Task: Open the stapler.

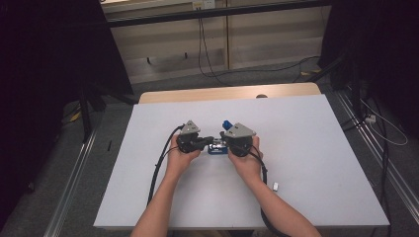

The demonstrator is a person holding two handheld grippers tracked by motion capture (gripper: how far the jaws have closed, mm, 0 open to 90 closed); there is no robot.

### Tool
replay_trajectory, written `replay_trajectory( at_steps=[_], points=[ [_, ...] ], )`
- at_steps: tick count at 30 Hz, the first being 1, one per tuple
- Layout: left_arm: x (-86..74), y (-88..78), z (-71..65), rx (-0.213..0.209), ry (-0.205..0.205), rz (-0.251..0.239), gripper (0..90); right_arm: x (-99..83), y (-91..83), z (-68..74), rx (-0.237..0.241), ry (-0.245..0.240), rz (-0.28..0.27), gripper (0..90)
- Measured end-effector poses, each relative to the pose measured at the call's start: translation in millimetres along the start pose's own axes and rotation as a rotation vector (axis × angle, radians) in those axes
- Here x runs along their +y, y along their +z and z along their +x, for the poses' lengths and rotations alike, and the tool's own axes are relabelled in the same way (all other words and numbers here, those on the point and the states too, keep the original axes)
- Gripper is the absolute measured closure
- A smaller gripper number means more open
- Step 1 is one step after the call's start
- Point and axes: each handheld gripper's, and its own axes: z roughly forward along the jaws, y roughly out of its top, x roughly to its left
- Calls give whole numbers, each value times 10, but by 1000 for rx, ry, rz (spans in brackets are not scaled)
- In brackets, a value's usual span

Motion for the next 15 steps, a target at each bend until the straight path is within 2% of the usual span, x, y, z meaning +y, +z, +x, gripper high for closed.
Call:
replay_trajectory(
  at_steps=[5,10,11,15],
  points=[
    [2,-1,-1,0,2,2,900,8,-15,-16,-4,6,5,900],
    [-1,-1,1,-1,0,0,900,24,-16,-8,-30,-4,19,900],
    [3,-2,0,4,10,4,900,24,-16,-8,-30,-4,19,900],
    [3,-1,0,3,9,4,900,23,-32,-57,-34,10,17,900]
  ],
)
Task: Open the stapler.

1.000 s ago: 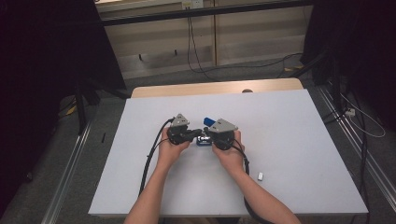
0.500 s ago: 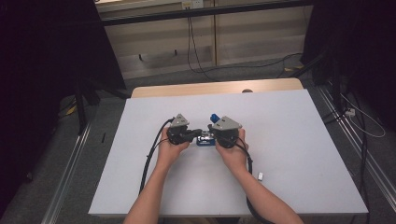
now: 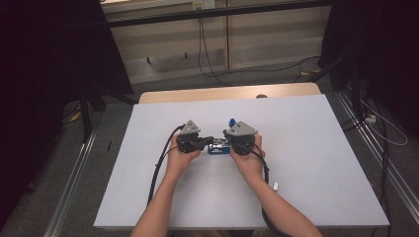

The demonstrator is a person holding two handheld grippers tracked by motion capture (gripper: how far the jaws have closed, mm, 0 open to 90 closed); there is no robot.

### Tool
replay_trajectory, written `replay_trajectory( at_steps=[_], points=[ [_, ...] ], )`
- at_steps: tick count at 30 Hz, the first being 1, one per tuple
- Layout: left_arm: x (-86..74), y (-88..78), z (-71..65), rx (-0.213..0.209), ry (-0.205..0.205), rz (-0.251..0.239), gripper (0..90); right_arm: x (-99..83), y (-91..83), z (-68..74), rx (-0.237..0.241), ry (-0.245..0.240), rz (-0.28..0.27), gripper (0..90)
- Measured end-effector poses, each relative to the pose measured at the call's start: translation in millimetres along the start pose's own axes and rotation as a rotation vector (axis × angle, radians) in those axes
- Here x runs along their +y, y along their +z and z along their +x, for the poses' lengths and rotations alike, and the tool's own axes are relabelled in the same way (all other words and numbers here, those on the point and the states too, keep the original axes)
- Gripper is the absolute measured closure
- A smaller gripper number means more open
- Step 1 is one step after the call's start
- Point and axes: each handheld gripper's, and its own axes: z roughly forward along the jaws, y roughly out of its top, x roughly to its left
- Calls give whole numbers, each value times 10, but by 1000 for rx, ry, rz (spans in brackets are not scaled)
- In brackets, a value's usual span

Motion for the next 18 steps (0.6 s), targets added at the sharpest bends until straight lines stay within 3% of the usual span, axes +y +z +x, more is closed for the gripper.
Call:
replay_trajectory(
  at_steps=[18],
  points=[
    [-4,2,-2,-2,-6,-5,900,0,-30,-49,-19,7,7,900]
  ],
)
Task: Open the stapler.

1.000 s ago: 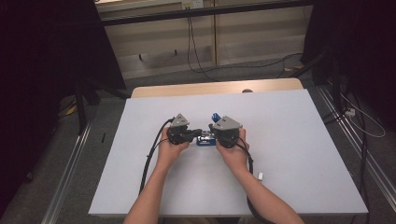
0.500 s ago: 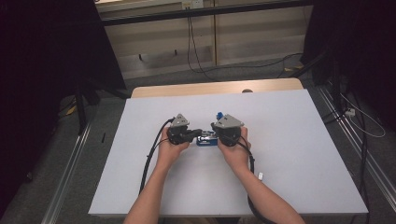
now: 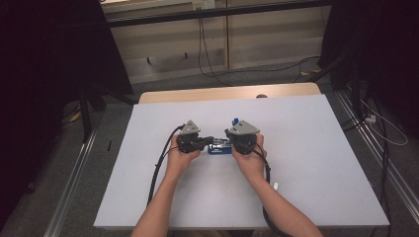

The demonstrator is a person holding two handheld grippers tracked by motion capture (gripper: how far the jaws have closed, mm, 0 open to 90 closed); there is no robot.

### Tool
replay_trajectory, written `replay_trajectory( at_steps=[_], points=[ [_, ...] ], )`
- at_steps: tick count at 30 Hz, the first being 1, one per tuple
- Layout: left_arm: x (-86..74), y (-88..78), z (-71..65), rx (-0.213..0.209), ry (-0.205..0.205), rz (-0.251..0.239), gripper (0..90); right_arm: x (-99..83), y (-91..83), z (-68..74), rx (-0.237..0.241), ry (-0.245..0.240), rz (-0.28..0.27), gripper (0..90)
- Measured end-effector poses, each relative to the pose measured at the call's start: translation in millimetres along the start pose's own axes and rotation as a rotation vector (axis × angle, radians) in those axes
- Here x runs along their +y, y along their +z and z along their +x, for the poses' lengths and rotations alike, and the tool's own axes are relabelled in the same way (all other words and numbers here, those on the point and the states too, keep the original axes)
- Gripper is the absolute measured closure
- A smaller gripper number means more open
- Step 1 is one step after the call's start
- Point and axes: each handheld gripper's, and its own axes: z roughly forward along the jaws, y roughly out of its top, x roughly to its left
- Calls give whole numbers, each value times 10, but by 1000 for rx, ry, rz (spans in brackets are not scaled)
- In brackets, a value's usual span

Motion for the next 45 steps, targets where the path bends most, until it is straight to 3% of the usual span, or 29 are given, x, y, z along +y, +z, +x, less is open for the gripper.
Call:
replay_trajectory(
  at_steps=[14,45],
  points=[
    [3,-2,-1,3,7,5,900,-1,-6,-9,0,-20,4,900],
    [4,-2,-2,4,9,6,900,-93,-95,-168,-35,3,19,900]
  ],
)
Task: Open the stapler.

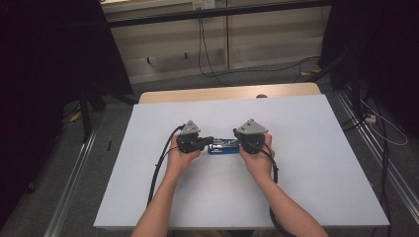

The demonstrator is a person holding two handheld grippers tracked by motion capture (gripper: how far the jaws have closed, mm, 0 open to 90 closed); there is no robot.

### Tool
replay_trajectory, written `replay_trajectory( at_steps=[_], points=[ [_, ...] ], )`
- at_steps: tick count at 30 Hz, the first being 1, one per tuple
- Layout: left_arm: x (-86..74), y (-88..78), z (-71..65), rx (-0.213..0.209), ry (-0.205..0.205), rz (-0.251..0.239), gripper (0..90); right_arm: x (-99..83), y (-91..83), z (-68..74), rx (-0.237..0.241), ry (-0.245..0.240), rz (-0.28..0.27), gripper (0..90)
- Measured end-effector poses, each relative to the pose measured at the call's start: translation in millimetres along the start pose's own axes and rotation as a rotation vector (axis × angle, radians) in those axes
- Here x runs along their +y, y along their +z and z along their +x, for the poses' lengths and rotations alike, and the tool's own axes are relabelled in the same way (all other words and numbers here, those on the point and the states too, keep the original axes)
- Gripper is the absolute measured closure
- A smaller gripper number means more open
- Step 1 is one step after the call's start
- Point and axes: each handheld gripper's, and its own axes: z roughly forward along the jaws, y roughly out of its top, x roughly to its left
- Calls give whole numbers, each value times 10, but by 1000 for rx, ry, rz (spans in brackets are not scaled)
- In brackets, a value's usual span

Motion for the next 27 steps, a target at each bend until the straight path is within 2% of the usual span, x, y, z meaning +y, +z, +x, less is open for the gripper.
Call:
replay_trajectory(
  at_steps=[6,17,27],
  points=[
    [1,-1,-1,-1,0,3,900,-54,-19,-62,2,18,-5,900],
    [5,2,-14,5,-1,2,900,-60,-21,-62,2,-4,-3,900],
    [4,0,-9,0,1,2,900,-151,-22,-123,-9,8,9,900]
  ],
)
